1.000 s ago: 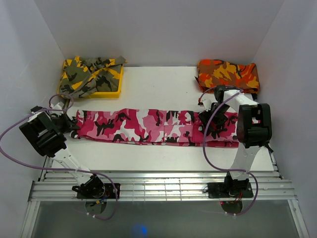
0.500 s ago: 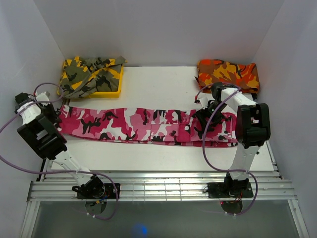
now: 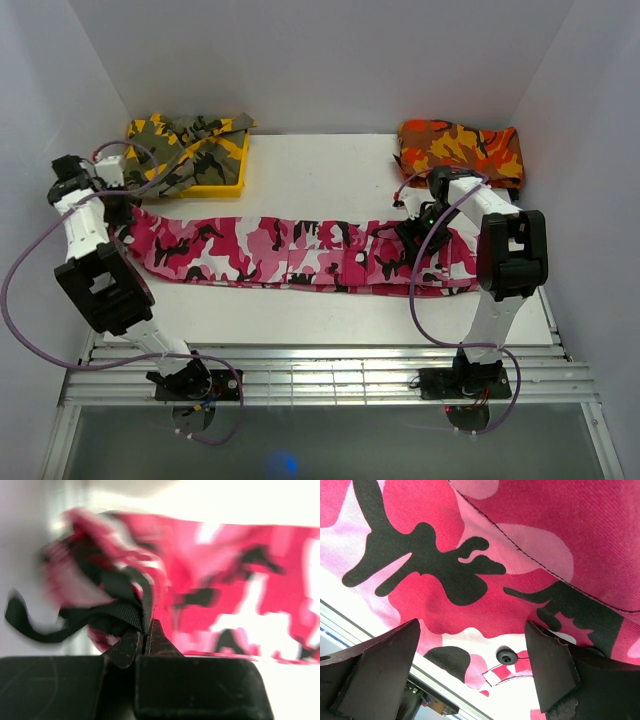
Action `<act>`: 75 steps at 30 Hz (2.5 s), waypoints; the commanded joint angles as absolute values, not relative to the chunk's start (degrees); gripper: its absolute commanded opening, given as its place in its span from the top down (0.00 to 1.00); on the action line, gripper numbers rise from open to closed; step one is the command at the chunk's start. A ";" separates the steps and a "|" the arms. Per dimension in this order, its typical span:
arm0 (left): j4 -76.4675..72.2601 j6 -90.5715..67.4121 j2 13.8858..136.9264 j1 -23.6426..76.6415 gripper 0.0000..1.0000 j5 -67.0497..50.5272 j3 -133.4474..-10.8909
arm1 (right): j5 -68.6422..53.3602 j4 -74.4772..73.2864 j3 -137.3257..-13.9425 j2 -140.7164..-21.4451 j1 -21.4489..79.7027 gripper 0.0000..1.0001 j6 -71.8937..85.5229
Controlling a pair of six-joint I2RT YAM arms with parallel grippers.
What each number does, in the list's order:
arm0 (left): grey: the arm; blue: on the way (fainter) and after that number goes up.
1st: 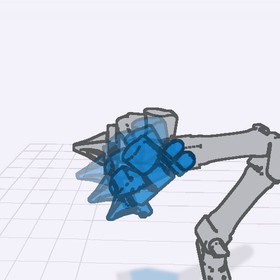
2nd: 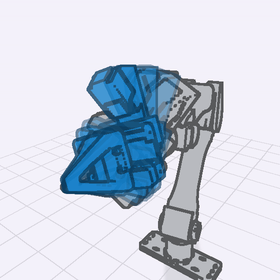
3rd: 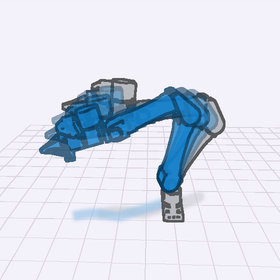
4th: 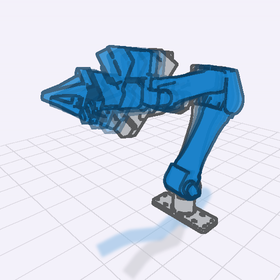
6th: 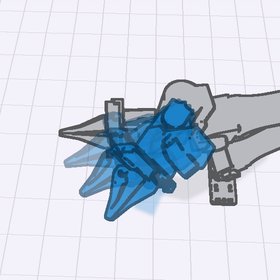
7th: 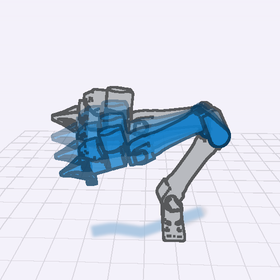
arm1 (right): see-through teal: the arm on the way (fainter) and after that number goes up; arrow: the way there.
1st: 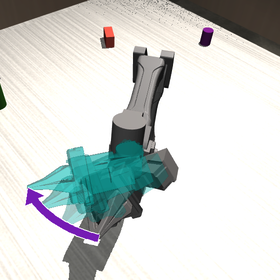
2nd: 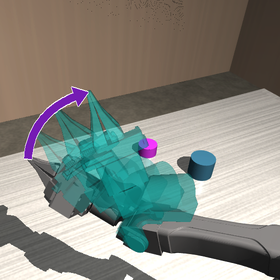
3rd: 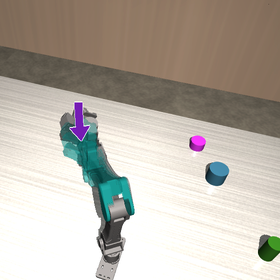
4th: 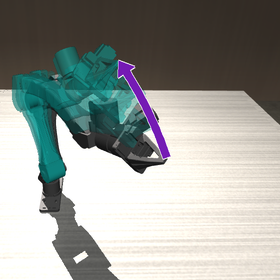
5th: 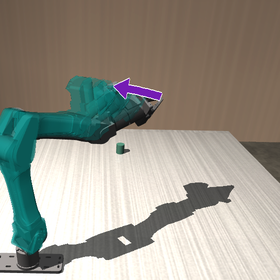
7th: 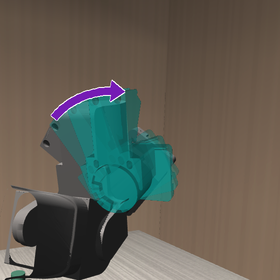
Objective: Fold and stack the trousers
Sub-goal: Fold the trousers
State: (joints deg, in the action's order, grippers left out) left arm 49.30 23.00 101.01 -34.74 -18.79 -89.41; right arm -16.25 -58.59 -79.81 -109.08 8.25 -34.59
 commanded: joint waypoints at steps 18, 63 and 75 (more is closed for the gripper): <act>47.29 9.50 101.33 11.15 1.00 -20.13 -86.92 | -18.02 -59.15 -78.58 -107.23 6.86 0.11 -35.51; 39.38 2.82 103.18 24.43 0.46 -2.99 -82.62 | -21.09 -58.27 -80.24 -107.58 7.38 0.30 -32.08; 38.14 -2.02 110.21 24.87 0.53 -2.99 -83.49 | -22.59 -58.89 -81.91 -107.23 8.61 0.30 -31.55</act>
State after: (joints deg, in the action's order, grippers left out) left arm 39.66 -0.54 110.04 24.51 -3.46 -82.83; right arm -21.08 -58.35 -80.12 -109.08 8.19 -31.90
